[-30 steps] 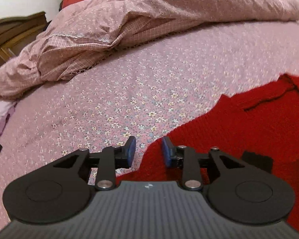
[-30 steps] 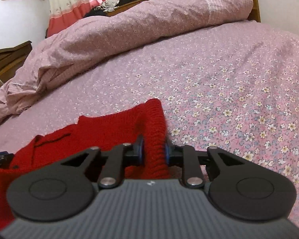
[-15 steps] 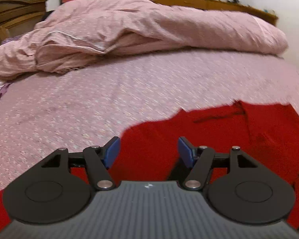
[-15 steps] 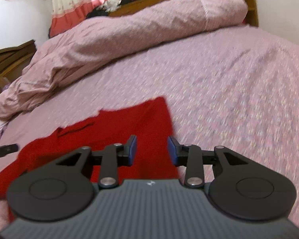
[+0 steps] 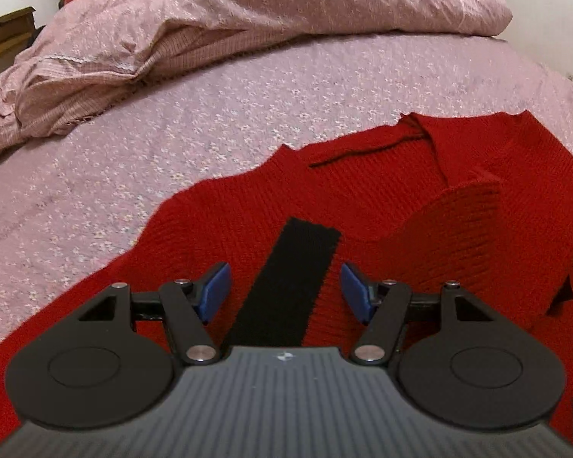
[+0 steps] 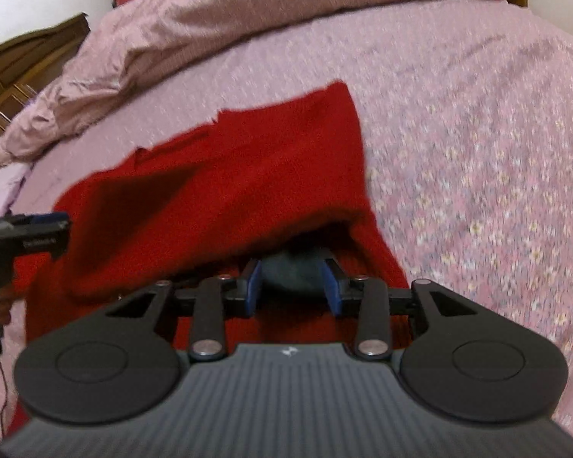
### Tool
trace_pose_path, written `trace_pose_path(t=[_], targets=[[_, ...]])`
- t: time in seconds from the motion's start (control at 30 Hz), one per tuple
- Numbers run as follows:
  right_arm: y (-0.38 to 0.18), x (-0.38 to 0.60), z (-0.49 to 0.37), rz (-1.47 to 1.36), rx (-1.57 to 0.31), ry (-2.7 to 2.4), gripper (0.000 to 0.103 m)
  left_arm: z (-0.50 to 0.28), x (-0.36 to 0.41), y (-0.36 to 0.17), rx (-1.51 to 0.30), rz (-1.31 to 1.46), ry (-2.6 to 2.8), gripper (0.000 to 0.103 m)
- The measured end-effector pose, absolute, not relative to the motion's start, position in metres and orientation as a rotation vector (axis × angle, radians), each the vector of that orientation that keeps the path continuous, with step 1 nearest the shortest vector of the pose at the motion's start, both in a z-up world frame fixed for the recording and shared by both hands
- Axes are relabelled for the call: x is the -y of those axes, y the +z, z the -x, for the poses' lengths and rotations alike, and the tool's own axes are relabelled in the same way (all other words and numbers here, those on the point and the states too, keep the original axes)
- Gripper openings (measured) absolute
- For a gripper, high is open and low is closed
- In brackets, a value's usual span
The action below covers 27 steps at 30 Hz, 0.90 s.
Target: Fold small clothes
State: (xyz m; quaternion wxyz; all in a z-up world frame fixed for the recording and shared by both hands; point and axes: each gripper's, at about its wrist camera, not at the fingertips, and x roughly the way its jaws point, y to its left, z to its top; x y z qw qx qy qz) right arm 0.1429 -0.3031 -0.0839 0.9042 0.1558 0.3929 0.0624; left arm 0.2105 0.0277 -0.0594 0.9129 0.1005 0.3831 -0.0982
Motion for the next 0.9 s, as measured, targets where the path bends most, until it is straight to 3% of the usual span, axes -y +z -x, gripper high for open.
trace_pose_path(t=[0.4,0.57,0.7,0.9], targets=[[-0.095,0.305,-0.143,-0.313,-0.774,0.141,0.037,-0.213,-0.021,-0.068,-0.772,-0.223,-0.206,0.068],[-0.097,0.307,-0.142,-0.332,-0.764,0.142,0.037,-0.212,-0.016,-0.068,-0.776,-0.223,-0.235,0.048],[-0.098,0.308,-0.141,-0.335,-0.759,0.144,0.037,-0.208,-0.011,-0.064,-0.760,-0.234,-0.253,0.014],[-0.098,0.310,-0.139,-0.351,-0.752,0.147,0.037,-0.199,-0.024,-0.036,-0.638,-0.198,-0.135,0.010]])
